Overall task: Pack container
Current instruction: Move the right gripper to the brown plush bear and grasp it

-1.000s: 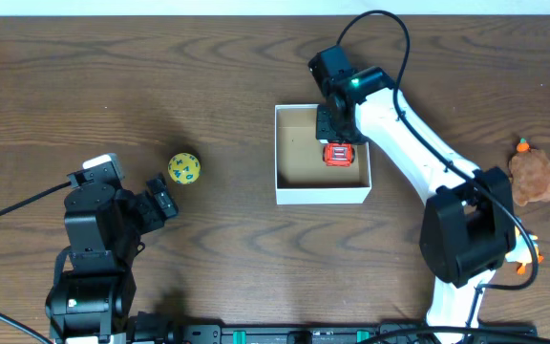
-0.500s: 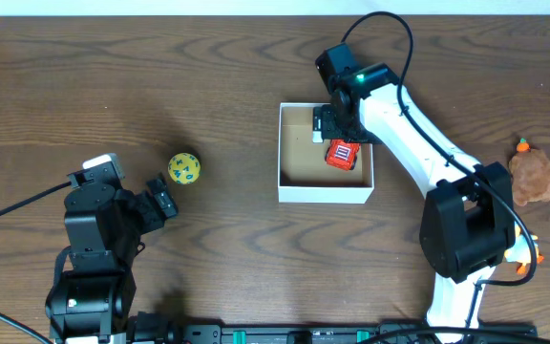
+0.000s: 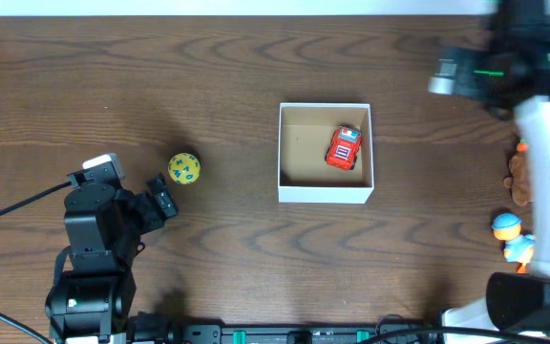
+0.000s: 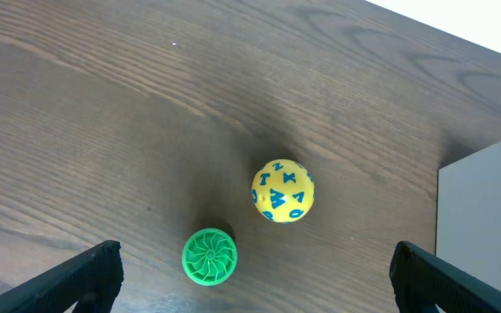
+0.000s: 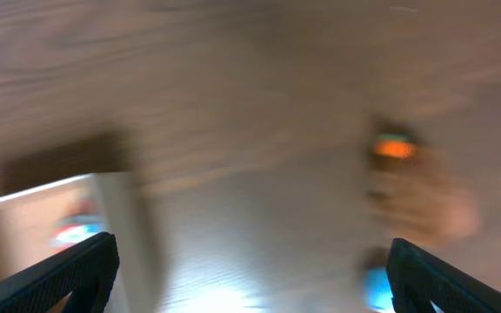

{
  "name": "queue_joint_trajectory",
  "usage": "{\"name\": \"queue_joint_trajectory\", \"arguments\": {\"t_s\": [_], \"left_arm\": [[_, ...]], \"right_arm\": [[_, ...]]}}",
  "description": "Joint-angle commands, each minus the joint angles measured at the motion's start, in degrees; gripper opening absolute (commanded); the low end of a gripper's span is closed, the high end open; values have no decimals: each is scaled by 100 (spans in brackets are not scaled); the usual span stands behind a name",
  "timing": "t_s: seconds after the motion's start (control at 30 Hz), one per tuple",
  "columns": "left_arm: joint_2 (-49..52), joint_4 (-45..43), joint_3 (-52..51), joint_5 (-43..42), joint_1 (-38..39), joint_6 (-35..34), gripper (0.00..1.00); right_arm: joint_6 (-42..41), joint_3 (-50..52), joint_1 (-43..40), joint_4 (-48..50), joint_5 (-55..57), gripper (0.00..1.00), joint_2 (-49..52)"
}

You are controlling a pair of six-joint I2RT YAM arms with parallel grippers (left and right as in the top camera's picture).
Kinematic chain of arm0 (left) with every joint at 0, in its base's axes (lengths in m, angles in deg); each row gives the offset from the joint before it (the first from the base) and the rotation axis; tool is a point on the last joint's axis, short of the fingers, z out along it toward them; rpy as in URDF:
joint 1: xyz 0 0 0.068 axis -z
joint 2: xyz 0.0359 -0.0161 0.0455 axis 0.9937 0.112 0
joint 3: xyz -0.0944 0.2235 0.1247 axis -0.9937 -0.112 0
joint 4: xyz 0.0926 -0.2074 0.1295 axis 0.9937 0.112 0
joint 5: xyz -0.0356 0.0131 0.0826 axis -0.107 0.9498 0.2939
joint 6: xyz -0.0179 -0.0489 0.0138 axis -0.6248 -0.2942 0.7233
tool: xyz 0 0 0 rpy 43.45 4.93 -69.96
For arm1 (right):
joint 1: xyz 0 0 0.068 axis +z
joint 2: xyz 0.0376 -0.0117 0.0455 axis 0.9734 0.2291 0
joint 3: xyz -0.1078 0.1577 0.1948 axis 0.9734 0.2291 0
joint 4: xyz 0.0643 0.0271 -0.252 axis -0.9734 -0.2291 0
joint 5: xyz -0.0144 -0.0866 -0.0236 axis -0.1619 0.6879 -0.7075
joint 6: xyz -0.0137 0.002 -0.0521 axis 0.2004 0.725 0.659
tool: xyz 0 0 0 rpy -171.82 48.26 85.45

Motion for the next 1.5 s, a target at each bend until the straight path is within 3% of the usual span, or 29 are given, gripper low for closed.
{"name": "queue_joint_trajectory", "arguments": {"t_s": [0.0, 0.2, 0.4, 0.9, 0.97, 1.07, 1.2, 1.27, 1.47], "left_arm": [[-26, 0, 125, -20, -9, -55, 98], [-26, 0, 125, -20, -9, -55, 98], [-26, 22, 125, -20, -9, -55, 98], [-26, 35, 125, -20, -9, -55, 98], [-24, 35, 125, -20, -9, -55, 98], [-26, 33, 125, -20, -9, -55, 98], [-24, 33, 125, -20, -9, -55, 98], [-24, 35, 125, -20, -9, -55, 98], [-26, 35, 125, -20, -9, -55, 98]], "right_arm": [[1005, 433, -772, 105, 4, 99, 339], [1818, 1307, -1851, 787, -125, 99, 704], [1893, 1908, -2441, 1530, -149, 99, 997], [1895, 2323, -2828, 1919, -984, 99, 2044], [1893, 2323, -2820, 1886, -1049, 86, 2085], [1888, 2304, -2809, 1836, -1049, 57, 2033], [1746, 2203, -2793, 1705, -1054, 31, 1716], [1622, 2144, -2750, 1663, -1062, 23, 1410], [1471, 1996, -2267, 1556, -1729, 22, 44]]}}
